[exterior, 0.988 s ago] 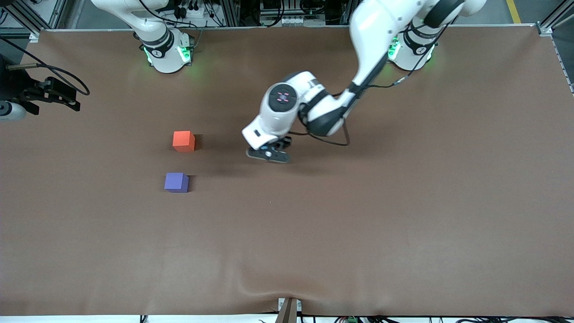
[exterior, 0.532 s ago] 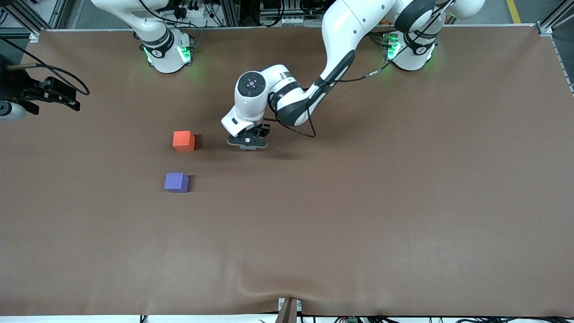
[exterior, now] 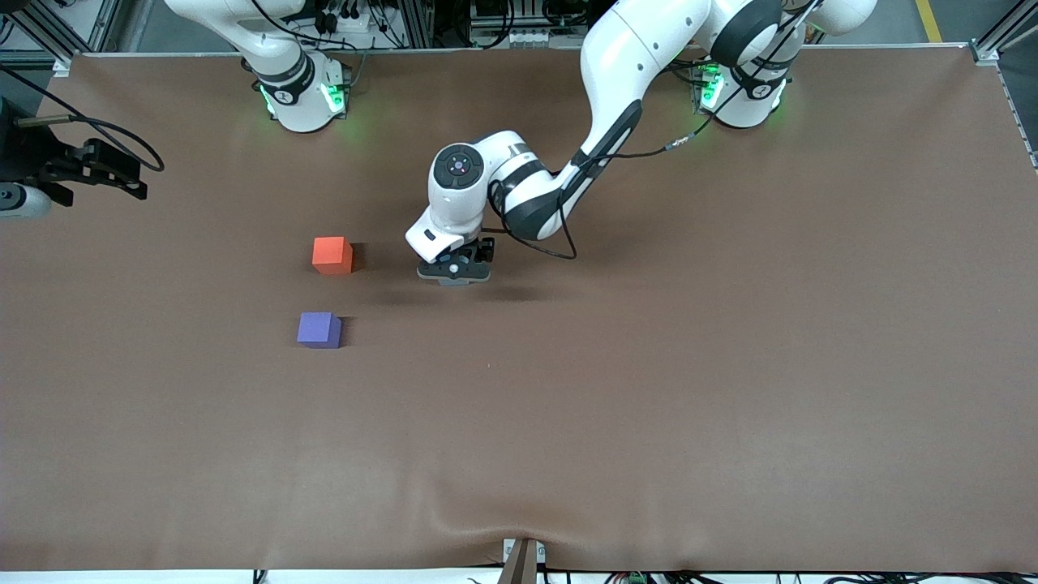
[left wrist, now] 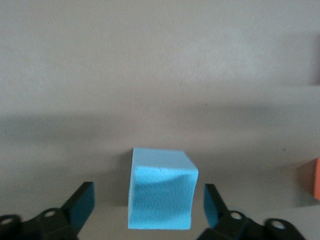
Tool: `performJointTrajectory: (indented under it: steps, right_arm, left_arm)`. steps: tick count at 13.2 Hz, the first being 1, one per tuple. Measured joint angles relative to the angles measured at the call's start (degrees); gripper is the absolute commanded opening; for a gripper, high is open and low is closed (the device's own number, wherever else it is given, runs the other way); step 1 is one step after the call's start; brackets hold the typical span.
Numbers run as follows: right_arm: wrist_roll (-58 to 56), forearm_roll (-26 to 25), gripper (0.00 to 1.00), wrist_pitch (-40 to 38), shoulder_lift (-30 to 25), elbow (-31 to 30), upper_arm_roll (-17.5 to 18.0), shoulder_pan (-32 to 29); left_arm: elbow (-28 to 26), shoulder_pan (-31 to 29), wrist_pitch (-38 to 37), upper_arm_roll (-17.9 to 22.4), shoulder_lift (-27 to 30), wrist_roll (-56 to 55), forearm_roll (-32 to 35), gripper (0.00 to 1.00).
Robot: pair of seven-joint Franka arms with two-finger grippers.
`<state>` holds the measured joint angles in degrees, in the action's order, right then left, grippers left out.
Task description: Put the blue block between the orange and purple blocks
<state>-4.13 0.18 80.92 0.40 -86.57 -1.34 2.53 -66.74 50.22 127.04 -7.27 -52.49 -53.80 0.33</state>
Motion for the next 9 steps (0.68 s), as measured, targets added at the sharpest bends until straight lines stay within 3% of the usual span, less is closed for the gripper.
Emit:
performJointTrajectory:
  steps: [4,7,9]
  right_arm:
    - [0.0,0.0,1.0,2.7,4.8,0.1,0.0,0.7]
    - [0.0,0.1,1.0,6.2,8.4,0.1,0.1,1.9]
    - [0.1,0.4,1.0,7.9,9.6,0.1,0.1,3.6]
  left_arm:
    - [3.0,-1.8,-14.6,4.8,9.9,0.0,0.0,1.0]
    - [2.8,-9.5,-30.1,5.7,21.1,6.1,0.2,1.0]
    - [2.2,-16.5,-35.8,5.8,25.9,13.9,0.1,1.0]
